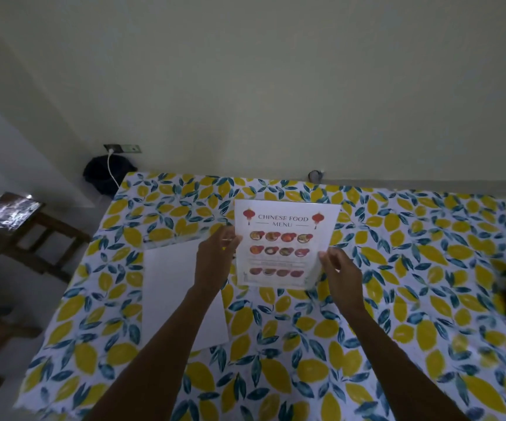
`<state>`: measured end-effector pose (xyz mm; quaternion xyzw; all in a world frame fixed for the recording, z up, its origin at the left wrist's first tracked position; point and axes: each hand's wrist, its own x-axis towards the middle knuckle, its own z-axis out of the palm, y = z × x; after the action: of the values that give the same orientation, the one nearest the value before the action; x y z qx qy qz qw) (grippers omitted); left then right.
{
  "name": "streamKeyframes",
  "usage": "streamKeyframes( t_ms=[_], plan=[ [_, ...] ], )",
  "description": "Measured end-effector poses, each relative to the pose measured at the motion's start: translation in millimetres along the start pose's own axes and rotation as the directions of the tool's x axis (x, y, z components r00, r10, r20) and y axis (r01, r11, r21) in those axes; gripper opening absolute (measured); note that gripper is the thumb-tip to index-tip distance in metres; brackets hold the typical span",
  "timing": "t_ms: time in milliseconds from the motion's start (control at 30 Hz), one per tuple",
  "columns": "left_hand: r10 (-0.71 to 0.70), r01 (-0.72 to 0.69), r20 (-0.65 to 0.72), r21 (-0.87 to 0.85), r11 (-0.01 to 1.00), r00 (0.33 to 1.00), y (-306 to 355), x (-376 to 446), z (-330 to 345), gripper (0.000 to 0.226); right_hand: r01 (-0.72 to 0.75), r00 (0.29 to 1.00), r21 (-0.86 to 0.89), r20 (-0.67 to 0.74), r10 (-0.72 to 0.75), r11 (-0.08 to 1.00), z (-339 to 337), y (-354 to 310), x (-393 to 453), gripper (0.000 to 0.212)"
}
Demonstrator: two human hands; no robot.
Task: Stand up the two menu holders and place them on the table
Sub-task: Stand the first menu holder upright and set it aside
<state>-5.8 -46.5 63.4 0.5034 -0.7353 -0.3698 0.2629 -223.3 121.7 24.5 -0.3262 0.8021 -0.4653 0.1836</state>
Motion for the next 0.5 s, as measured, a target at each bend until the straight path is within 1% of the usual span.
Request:
streamKeyframes(
  t_ms=[100,267,367,433,500],
  plan=[
    [-0.035,0.035,0.002,-0.009,0.999,0.999,-1,-2,3,0.010,-0.029,1.000,-0.009,-0.012,0.028,1.000,6,9,2,0.025],
    [-0.040,0.040,0.002,0.012,0.999,0.999,-4,-4,6,0.014,-0.038,0.998,-0.039,-0.046,0.036,0.999,11,15,1,0.025],
    [-0.056,0.056,0.027,0.010,0.998,0.998,-5,-4,6,0.018,-0.033,0.999,-0.058,-0.038,0.030,0.998,11,10,-2,0.024],
    [-0.048,0.048,0.064,0.010,0.999,0.997,-5,-4,3,0.021,-0.080,0.996,-0.048,-0.051,0.078,0.996,12,5,-4,0.022],
    [-0.045,0.046,0.084,-0.009,0.999,0.995,-9,-5,-3,0.027,-0.185,0.980,-0.017,-0.080,0.183,0.983,14,0,-8,0.031]
  ],
)
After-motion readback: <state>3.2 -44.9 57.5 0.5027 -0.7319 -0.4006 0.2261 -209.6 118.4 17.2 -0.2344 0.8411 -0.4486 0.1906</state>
